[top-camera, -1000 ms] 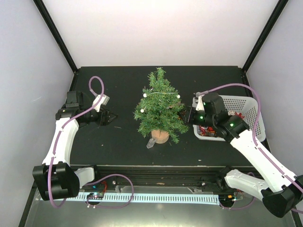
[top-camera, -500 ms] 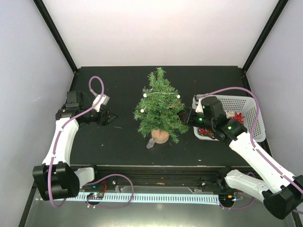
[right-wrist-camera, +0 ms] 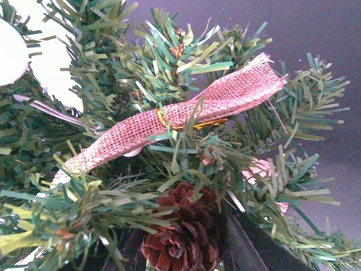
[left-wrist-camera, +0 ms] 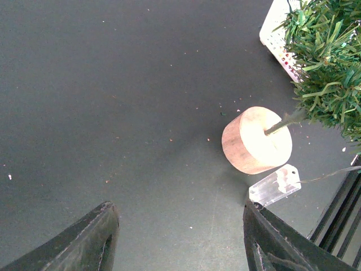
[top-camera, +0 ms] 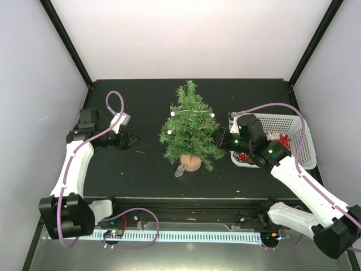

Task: Decorate the small christmas tree

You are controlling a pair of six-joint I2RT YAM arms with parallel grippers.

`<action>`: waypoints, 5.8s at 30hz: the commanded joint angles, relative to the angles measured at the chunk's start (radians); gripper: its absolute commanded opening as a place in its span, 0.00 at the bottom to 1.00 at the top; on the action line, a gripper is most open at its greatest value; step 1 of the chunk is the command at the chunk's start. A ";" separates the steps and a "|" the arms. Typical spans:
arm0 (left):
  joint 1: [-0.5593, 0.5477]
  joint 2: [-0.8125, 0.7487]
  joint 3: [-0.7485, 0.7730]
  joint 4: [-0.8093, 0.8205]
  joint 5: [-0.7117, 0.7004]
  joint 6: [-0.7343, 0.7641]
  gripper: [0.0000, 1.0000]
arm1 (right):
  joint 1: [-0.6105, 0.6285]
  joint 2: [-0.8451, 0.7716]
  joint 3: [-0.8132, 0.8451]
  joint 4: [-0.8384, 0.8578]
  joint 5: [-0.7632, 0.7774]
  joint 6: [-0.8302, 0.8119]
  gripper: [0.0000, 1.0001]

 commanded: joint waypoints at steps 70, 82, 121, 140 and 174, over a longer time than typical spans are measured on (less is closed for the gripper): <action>-0.005 -0.056 -0.023 0.039 0.009 -0.016 0.62 | 0.033 0.005 0.065 -0.072 0.035 -0.044 0.25; -0.005 -0.060 -0.022 0.037 0.008 -0.015 0.62 | 0.032 0.030 0.070 -0.044 0.011 -0.039 0.22; -0.005 -0.062 -0.036 0.052 0.017 -0.016 0.62 | 0.032 -0.030 0.044 -0.062 -0.018 -0.029 0.27; -0.005 -0.056 -0.041 0.059 0.013 -0.014 0.62 | 0.031 0.022 0.052 -0.022 -0.015 -0.036 0.50; -0.006 -0.045 0.051 -0.004 -0.018 0.022 0.63 | 0.017 -0.086 0.239 -0.617 0.557 -0.104 0.48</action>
